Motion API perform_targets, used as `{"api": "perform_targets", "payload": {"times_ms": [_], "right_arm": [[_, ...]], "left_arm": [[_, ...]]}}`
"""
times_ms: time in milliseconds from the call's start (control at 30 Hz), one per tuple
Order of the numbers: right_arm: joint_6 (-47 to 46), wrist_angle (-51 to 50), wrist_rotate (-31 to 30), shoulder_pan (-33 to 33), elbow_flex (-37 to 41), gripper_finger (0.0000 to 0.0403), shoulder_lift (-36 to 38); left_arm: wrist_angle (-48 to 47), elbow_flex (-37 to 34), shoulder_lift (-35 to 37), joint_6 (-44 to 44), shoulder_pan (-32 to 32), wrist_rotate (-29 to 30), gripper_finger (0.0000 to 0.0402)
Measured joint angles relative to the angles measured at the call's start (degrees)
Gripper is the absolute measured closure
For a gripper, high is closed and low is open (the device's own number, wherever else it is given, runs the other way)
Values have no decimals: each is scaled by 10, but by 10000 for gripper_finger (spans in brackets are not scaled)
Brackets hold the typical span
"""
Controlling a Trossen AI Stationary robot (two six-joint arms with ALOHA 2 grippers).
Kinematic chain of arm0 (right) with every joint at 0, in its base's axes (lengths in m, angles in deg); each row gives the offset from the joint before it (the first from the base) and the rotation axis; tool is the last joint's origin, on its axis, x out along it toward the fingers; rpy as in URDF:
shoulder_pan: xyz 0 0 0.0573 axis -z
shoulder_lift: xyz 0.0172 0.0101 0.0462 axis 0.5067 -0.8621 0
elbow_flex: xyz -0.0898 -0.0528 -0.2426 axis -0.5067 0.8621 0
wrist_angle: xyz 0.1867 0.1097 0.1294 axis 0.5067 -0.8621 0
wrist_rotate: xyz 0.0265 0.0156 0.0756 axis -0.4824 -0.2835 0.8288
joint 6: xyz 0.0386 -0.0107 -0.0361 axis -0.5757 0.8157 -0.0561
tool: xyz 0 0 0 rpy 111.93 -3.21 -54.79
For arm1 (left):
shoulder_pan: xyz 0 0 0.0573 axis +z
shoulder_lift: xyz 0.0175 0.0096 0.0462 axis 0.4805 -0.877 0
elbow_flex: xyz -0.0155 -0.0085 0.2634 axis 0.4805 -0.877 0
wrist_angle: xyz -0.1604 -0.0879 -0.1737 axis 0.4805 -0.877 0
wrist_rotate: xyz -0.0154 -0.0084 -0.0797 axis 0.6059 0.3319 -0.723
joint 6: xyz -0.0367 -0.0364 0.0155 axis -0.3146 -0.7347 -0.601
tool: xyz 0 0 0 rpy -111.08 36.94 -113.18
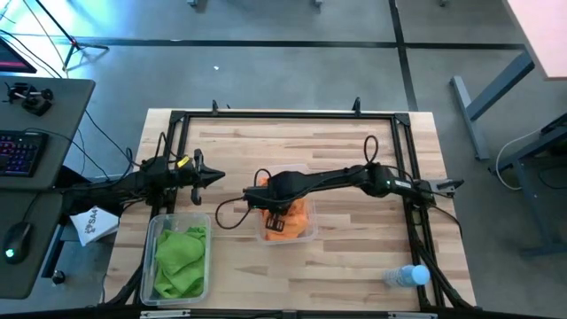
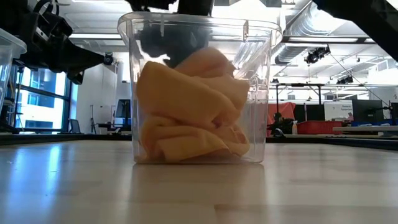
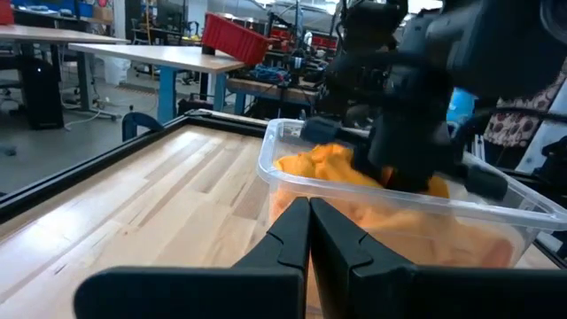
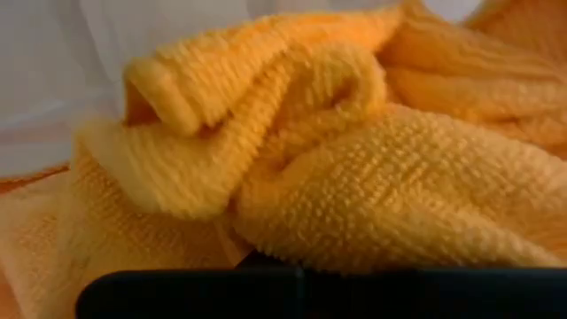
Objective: Sort microfiber towel by color & place in baskets
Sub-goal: Put the yellow microfiber towel into the right transparent bin
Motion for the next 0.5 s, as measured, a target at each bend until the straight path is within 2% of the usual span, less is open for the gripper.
{"api": "perform_targets", "payload": {"times_ms": [267, 500], "right_arm": [[44, 35, 11, -1, -1, 403, -20], [-6, 10, 18, -1, -1, 372, 5]], "left_arm": [[0, 0, 0, 0, 0, 0, 402], [0, 0, 0, 0, 0, 0, 402]]}}
